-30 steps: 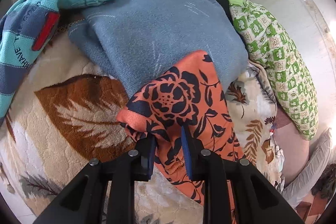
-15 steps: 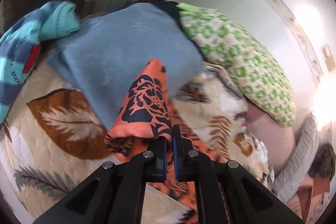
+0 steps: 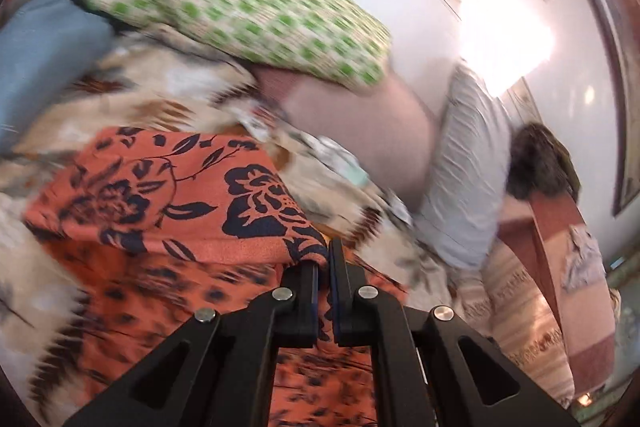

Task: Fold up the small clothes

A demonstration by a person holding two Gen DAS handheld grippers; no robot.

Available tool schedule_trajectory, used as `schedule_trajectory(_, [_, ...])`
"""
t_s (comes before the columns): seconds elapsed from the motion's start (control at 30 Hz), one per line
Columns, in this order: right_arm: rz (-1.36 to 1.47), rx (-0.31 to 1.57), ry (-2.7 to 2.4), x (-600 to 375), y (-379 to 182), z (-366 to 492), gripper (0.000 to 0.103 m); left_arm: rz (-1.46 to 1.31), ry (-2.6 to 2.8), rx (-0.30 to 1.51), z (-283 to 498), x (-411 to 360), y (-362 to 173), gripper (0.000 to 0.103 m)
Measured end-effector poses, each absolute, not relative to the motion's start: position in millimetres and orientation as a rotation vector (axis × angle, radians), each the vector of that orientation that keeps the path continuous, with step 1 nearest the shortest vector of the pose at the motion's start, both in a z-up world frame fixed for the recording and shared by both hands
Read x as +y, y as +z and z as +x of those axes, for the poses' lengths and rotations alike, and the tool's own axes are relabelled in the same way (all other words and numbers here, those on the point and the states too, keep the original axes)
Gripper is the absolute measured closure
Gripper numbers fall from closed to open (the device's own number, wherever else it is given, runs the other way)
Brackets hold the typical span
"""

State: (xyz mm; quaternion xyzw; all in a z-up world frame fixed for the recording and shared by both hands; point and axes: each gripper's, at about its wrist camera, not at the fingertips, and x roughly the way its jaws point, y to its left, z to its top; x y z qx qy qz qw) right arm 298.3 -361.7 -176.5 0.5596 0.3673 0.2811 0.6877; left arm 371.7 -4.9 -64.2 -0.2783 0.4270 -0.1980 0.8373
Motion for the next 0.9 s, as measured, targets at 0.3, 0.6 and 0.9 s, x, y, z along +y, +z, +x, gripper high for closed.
schedule_trajectory(0.3, [1.537,0.665,0.534,-449.4,-191.6,273.4,0.024,-0.576,-0.613,1.035,351.5,-159.3,-106.0,0.099])
schedule_trajectory(0.6, [1.542,0.798,0.350,-495.1,-219.0,260.8,0.023,-0.441,-0.569,1.316,325.9,-229.7,-203.7,0.098])
schedule_trajectory(0.9, [1.355,0.934,0.233,-475.2,-232.9,277.7,0.023,-0.176,-0.646,1.291,282.6,-191.4,-171.0,0.095])
